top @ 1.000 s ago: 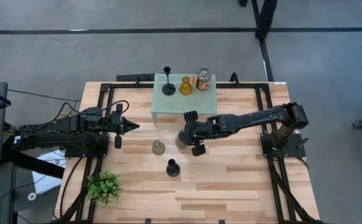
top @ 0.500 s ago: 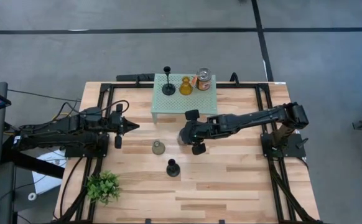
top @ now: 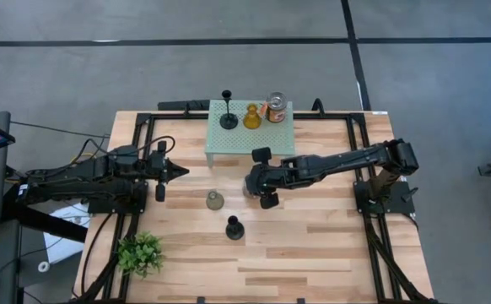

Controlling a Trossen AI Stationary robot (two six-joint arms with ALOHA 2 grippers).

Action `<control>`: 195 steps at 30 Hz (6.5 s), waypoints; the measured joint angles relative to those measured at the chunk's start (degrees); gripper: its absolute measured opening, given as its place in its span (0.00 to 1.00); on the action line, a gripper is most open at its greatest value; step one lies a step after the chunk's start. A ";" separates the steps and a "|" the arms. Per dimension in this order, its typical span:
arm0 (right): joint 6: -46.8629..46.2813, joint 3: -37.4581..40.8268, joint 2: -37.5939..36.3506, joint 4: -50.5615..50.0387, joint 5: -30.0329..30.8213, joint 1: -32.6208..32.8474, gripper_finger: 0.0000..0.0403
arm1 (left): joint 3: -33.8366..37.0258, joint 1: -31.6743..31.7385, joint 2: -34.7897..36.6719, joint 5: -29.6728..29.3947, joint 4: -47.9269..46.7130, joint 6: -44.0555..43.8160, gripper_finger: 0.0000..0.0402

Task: Pick & Place candle stick holders
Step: Put the scented candle on the shelf aligned with the other scented candle, then put the green glass holder on the shelf aligned with the other glass holder

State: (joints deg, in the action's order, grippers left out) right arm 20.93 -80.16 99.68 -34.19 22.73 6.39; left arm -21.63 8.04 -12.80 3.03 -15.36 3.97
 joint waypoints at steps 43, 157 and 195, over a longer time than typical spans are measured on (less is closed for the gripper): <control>9.22 -0.02 -15.10 6.20 20.93 -3.80 0.00 | 0.00 0.02 0.00 0.00 -0.02 0.00 0.02; -11.03 0.11 -7.87 -3.67 -2.08 5.97 0.16 | 0.00 0.01 -0.06 1.53 0.01 0.00 0.02; -17.77 24.23 -24.99 17.53 6.35 6.29 0.00 | 0.02 0.01 -0.07 1.54 1.83 -5.90 0.02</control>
State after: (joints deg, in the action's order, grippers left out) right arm 3.16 -55.93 74.69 -16.66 29.08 12.68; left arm -21.61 8.05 -12.87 4.56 -13.53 -1.93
